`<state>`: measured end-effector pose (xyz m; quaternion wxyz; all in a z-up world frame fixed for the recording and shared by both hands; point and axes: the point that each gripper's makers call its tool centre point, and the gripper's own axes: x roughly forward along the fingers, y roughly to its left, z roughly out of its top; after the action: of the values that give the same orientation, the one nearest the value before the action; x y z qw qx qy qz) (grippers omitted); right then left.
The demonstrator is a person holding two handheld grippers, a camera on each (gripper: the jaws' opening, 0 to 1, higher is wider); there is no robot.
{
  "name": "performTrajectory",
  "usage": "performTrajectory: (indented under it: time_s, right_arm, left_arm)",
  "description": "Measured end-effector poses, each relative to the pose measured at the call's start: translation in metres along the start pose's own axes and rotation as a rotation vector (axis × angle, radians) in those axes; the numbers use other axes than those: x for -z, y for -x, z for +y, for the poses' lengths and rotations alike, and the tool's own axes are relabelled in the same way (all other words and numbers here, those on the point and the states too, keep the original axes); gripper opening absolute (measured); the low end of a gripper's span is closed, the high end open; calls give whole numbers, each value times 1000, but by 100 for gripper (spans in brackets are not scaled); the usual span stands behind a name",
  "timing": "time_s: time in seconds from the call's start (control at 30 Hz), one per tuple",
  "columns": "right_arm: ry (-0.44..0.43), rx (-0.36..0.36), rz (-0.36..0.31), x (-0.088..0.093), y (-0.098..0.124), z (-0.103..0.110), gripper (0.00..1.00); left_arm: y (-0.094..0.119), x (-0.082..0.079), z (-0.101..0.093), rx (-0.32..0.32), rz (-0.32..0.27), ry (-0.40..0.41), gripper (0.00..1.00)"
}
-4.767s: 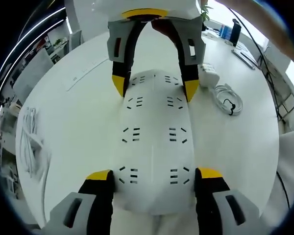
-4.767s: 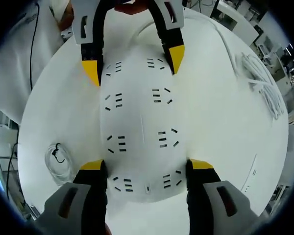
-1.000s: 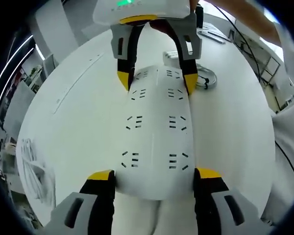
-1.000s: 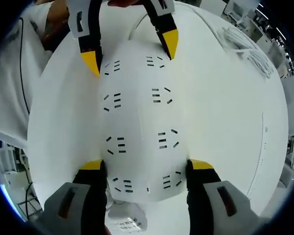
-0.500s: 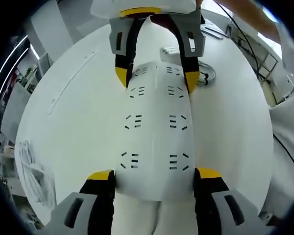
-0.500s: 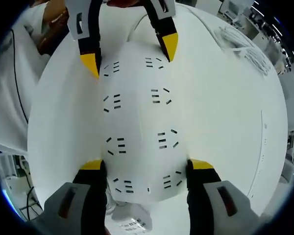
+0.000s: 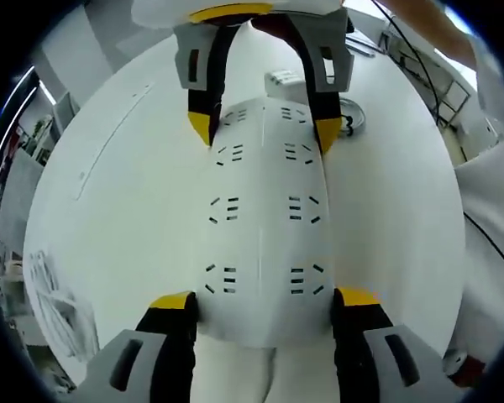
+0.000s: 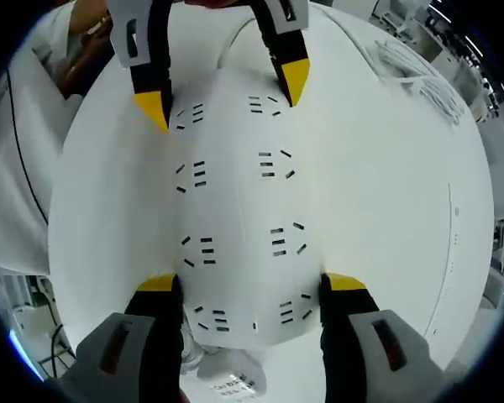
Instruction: Straighten the power strip on the desk, plug the charger into it
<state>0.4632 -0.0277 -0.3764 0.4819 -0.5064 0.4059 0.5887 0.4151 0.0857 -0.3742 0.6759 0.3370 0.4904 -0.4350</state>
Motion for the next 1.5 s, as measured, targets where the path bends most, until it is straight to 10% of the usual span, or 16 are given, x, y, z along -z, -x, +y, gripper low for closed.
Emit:
performTrajectory:
  time_s: [1.5]
  right_arm:
    - [-63, 10, -50, -3, 0, 6, 65]
  left_arm:
    - [-4, -5, -1, 52, 8, -31, 67]
